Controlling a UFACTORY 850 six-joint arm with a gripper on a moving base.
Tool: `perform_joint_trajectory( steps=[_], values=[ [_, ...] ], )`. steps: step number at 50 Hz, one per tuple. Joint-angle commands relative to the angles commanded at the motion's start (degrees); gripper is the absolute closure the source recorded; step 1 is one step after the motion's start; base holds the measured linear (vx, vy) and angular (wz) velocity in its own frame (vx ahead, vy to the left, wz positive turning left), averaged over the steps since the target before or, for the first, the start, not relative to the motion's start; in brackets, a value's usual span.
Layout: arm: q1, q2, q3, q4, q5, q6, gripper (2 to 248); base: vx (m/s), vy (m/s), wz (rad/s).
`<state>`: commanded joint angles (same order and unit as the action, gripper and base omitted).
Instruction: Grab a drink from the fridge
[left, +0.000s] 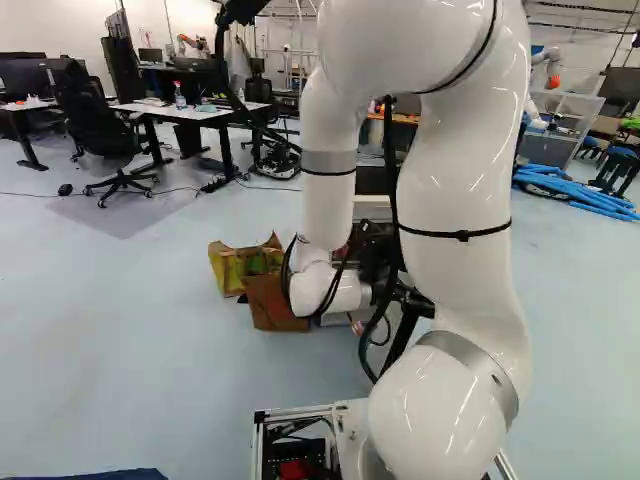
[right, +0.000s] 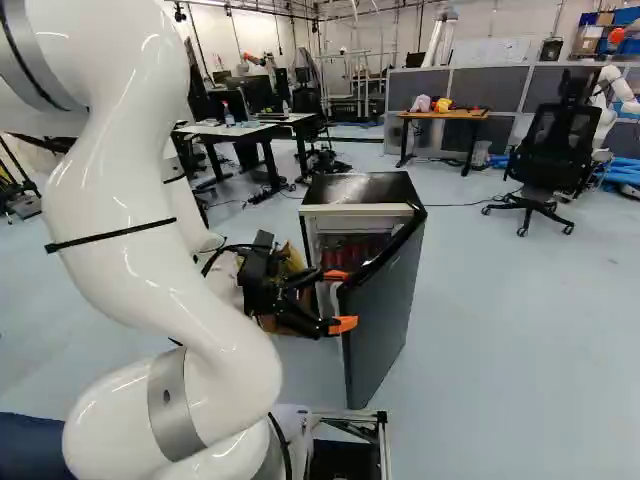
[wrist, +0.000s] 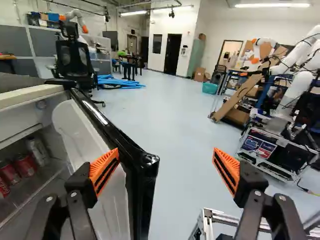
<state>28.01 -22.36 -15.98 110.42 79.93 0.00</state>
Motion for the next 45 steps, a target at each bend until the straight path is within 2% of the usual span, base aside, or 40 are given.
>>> perform_joint_trajectory(
  steps=[14,26,45],
  values=[
    [-4.15,0.34,-1.80,3.27,-1.78,0.00,3,0.000,0.000,0.000],
    [-8.40,0.56,-3.79,3.32,-1.82,0.00,3,0.000,0.000,0.000],
    [-16.31,0.31,-8.28,3.32,-1.82,0.00,3,0.000,0.000,0.000]
  ],
)
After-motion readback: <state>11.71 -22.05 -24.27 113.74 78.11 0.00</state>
